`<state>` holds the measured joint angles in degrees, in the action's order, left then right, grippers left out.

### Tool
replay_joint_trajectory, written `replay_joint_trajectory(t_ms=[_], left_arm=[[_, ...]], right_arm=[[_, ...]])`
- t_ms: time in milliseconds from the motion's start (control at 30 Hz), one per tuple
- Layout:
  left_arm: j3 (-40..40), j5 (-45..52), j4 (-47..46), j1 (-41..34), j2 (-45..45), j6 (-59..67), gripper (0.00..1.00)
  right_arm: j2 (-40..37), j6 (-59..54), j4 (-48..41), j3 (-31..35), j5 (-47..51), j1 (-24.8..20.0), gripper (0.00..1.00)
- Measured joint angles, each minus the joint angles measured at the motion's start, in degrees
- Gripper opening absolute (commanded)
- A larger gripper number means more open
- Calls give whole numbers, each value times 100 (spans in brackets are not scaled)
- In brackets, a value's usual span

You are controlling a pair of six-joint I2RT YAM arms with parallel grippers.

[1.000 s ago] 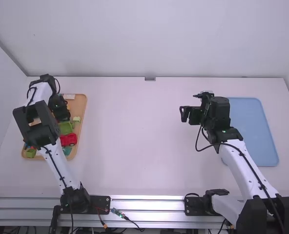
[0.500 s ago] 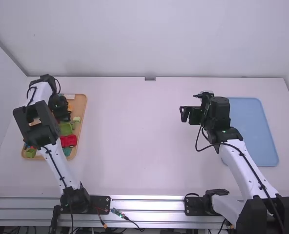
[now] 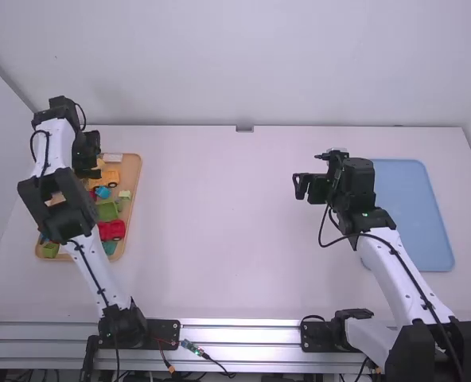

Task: Assemble lego blocks to make yellow taxi

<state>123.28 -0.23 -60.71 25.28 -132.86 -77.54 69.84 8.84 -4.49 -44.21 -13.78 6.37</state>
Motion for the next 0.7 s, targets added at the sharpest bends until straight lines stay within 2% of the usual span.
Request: replay_joint_trajectory(t_ms=[433, 700], left_arm=[[-2, 2, 424, -20, -57, 422, 99], [-2, 44, 254, -44, -468, 433, 99]], right_arm=[[0, 0, 46, 0, -2, 0, 99], [0, -2, 46, 0, -2, 0, 99]])
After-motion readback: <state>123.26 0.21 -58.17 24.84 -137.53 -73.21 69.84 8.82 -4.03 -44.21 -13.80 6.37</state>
